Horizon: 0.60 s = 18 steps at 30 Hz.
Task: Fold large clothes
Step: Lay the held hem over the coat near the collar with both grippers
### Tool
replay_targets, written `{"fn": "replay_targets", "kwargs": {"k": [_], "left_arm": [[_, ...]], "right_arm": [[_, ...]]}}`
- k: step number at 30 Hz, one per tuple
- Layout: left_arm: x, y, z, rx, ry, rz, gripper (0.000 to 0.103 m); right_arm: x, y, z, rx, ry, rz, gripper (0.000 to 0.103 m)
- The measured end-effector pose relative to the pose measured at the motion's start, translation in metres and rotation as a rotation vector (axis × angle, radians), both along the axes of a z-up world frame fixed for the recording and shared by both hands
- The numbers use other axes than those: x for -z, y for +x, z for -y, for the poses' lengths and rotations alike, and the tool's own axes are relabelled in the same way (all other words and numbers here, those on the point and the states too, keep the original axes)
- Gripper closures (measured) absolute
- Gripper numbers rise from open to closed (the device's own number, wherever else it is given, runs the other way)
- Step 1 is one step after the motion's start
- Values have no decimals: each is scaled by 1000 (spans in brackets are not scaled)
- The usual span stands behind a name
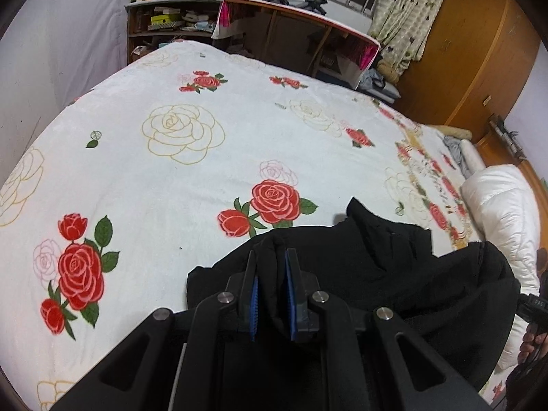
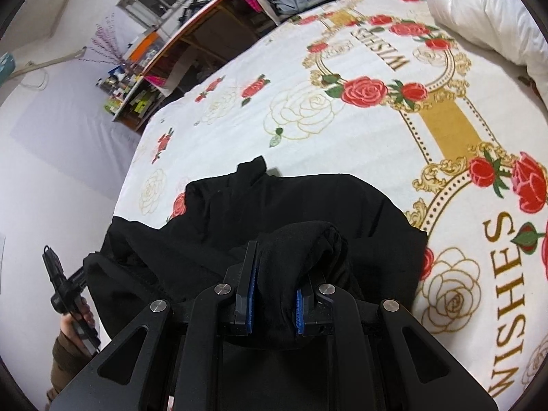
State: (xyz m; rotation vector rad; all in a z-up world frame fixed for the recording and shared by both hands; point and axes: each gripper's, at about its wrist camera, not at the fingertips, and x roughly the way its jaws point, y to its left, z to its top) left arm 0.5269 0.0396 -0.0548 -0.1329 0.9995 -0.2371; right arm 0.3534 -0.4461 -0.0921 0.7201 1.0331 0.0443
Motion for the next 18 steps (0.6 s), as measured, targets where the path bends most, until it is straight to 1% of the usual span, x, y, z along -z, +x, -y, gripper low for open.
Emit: {"fn": "replay_targets", "kwargs": {"k": [4,9,11,14,18], "left_arm": [[19,17,4,-13,7,-36,89],[38,32,9,-18,33,-69,89],[44,37,10,-20,45,-88,89],[54,45,14,-18,79,-101,86],[62,50,13,-41,80,-113,84]], "right_arm": [[14,12,2,3,-7,-32,86],[35,26,9,31,26,-80,86],[40,32,8,26,12,-93,86],[47,41,7,19,-2,-115,85],[57,47,8,18,0,-141,85]]}}
